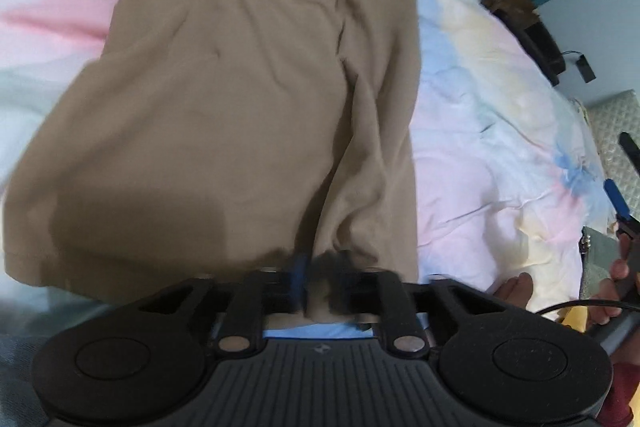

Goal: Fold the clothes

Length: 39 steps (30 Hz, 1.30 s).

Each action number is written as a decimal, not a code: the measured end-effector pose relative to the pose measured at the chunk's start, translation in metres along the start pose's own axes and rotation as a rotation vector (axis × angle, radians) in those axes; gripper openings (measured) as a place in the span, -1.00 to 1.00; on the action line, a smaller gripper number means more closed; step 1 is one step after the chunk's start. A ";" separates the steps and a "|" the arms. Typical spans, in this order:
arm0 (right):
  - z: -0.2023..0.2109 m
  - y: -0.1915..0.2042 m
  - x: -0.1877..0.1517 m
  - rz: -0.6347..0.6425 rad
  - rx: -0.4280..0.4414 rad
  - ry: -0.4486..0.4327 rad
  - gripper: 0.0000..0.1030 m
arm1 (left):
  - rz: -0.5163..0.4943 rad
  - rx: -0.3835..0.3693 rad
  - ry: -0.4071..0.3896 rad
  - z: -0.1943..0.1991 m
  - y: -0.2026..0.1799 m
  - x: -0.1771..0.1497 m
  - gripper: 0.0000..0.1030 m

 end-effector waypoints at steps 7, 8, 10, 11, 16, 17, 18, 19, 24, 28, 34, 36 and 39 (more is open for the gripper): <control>-0.004 0.006 -0.002 0.047 -0.023 0.019 0.73 | -0.048 -0.020 -0.028 0.011 -0.016 0.002 0.58; -0.004 0.007 -0.002 0.051 -0.024 0.018 0.73 | -0.049 -0.025 -0.026 0.011 -0.018 0.002 0.58; -0.003 0.008 -0.002 0.056 -0.026 0.015 0.73 | -0.069 -0.013 -0.015 0.005 -0.027 0.000 0.58; -0.003 0.009 -0.002 0.057 -0.027 0.015 0.73 | -0.096 0.002 -0.009 0.002 -0.033 -0.001 0.57; -0.004 0.007 -0.001 0.063 -0.022 0.019 0.73 | -0.268 0.199 0.005 -0.028 -0.063 -0.007 0.57; -0.004 0.007 -0.001 0.066 -0.021 0.020 0.73 | -0.303 0.259 0.013 -0.036 -0.064 -0.007 0.46; -0.003 0.006 -0.001 0.069 -0.020 0.020 0.73 | -0.338 0.320 0.021 -0.043 -0.065 -0.008 0.34; -0.003 0.006 -0.001 0.070 -0.020 0.019 0.73 | -0.345 0.337 0.036 -0.047 -0.063 -0.009 0.03; -0.003 0.005 -0.001 0.070 -0.016 0.018 0.73 | -0.250 0.262 0.048 -0.025 -0.035 -0.016 -0.80; -0.007 0.005 -0.002 0.067 -0.007 0.033 0.74 | -0.170 0.281 0.108 -0.026 -0.011 -0.026 -0.82; -0.005 0.012 -0.004 0.096 0.013 0.039 0.74 | -0.192 0.298 0.081 -0.020 -0.005 -0.034 -0.73; -0.005 0.016 -0.006 0.114 0.024 0.044 0.73 | -0.196 0.265 0.052 -0.011 -0.004 -0.037 -0.50; -0.006 0.023 -0.009 0.146 0.045 0.053 0.73 | -0.227 0.229 -0.013 0.005 -0.012 -0.041 0.13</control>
Point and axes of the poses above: each gripper's, at about its wrist camera, not at the fingertips, and z roughly against the way its jaws point, y to its left, x to its top, the point moved 5 cm from there along -z, roughly the way its jaws point, and after that the axes turned 6 degrees about y, right-handed, at the moved point
